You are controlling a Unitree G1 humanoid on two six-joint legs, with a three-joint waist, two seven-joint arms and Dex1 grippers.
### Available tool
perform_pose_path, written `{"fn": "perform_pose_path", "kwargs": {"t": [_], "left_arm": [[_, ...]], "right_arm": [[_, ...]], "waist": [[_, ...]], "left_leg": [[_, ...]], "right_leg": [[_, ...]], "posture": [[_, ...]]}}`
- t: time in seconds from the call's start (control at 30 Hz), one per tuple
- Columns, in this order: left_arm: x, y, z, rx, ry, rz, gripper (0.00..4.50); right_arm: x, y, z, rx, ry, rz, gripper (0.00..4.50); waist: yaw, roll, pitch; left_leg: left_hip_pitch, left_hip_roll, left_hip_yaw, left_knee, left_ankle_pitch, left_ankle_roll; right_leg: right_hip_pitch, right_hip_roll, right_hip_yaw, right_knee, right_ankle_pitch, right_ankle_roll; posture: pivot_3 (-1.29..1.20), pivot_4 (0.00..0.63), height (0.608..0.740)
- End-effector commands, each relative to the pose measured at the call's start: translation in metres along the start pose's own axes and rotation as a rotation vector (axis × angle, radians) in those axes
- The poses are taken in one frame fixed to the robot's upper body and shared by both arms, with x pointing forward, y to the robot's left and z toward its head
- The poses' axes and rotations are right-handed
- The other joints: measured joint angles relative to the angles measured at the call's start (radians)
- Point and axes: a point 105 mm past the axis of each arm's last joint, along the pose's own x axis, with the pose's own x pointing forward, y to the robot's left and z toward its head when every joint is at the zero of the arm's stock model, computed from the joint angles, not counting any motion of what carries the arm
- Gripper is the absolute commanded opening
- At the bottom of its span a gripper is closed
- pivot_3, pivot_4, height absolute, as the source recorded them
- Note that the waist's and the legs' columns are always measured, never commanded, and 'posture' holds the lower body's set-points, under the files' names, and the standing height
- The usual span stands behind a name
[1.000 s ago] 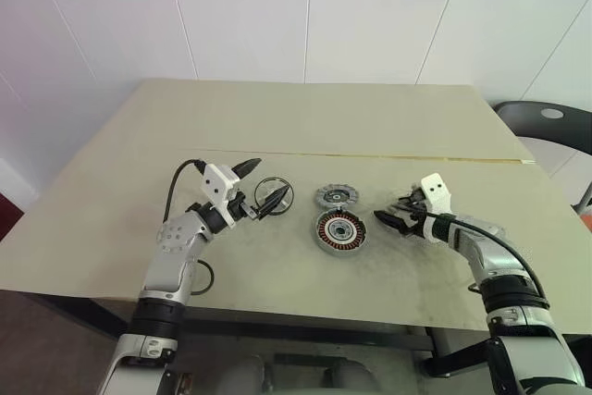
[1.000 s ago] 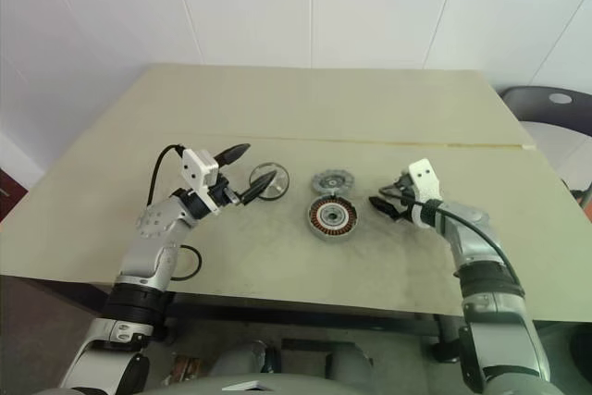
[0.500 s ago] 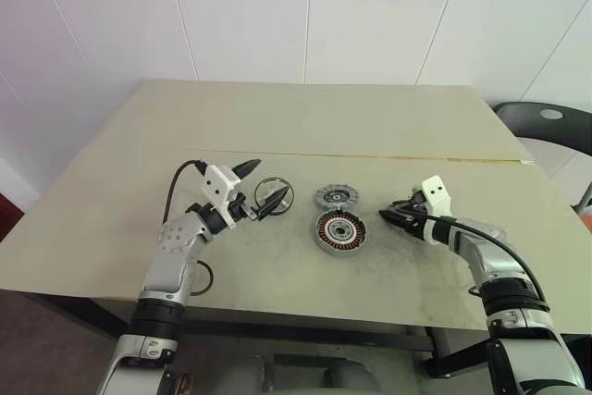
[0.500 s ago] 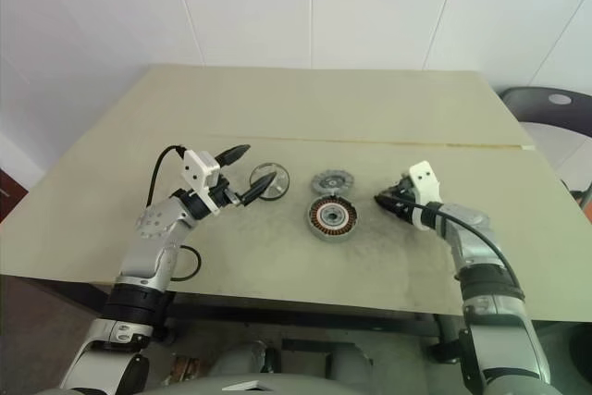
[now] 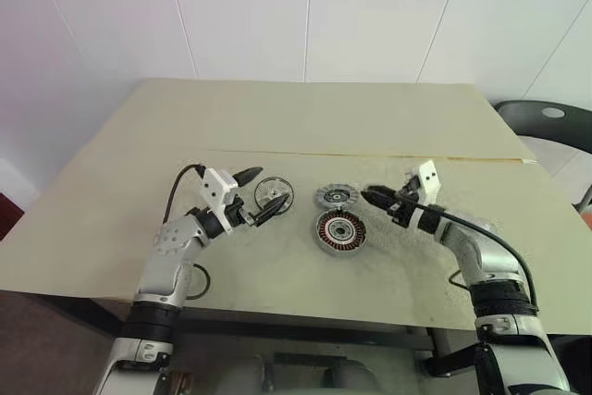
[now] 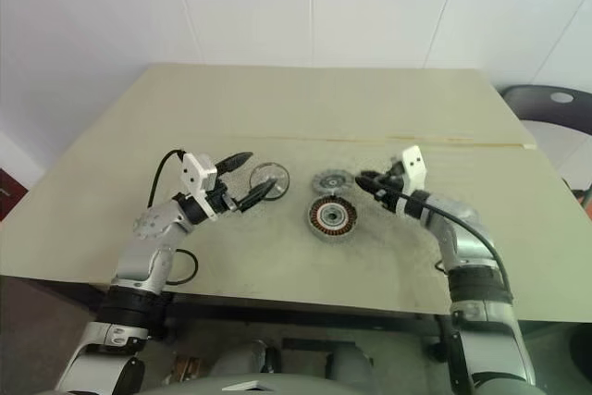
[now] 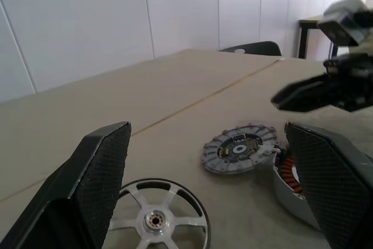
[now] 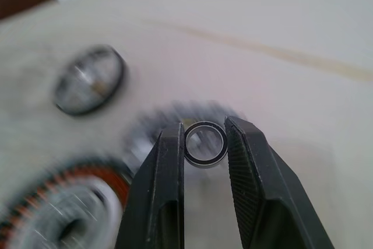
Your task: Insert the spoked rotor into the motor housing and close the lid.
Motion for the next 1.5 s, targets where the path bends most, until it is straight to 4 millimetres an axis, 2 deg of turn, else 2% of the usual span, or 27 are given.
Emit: {"fn": "perform_pose_path", "kwargs": {"t": [0.03,0.2,0.57,1.17,1.5], "left_arm": [[0.0,-0.011,0.008,-0.015,-0.01,-0.068,4.5],[-0.001,-0.014,0.006,-0.027,0.001,-0.078,4.5],[-0.001,-0.016,0.003,-0.037,0.012,-0.074,4.5],[-0.002,-0.013,-0.001,-0.026,0.036,-0.06,4.5],[-0.001,-0.013,-0.003,-0.026,0.043,-0.058,4.5]], "right_arm": [[0.007,0.03,0.02,-0.04,-0.032,0.122,0.67],[0.013,0.044,-0.016,-0.043,0.222,0.158,0.67],[0.006,0.052,-0.032,-0.036,0.344,0.202,0.67],[-0.001,0.05,-0.037,-0.082,0.393,0.213,0.67],[0.003,0.053,-0.035,-0.116,0.385,0.225,0.67]], "waist": [[-0.001,0.0,0.0],[0.0,0.0,0.0],[-0.001,0.0,0.0],[0.0,0.0,0.0],[0.0,0.0,0.0]], "left_leg": [[0.0,0.0,0.0,0.0,0.0,0.0],[0.0,0.0,0.0,0.0,0.0,0.0],[-0.005,0.0,0.0,0.0,0.0,0.0],[-0.005,0.0,0.0,0.0,0.0,0.0],[-0.005,0.0,0.0,0.0,0.0,0.0]], "right_leg": [[0.0,0.0,0.0,0.0,0.0,-0.001],[-0.001,0.0,0.0,0.0,-0.002,-0.003],[-0.005,-0.001,0.0,-0.001,-0.002,-0.003],[-0.004,-0.001,0.0,-0.001,-0.002,-0.003],[-0.005,-0.001,0.0,-0.001,-0.002,-0.003]], "posture": [[0.0,0.0,0.74],[0.0,0.0,0.74],[0.0,0.0,0.74],[0.0,0.0,0.74],[0.0,0.0,0.74]]}}
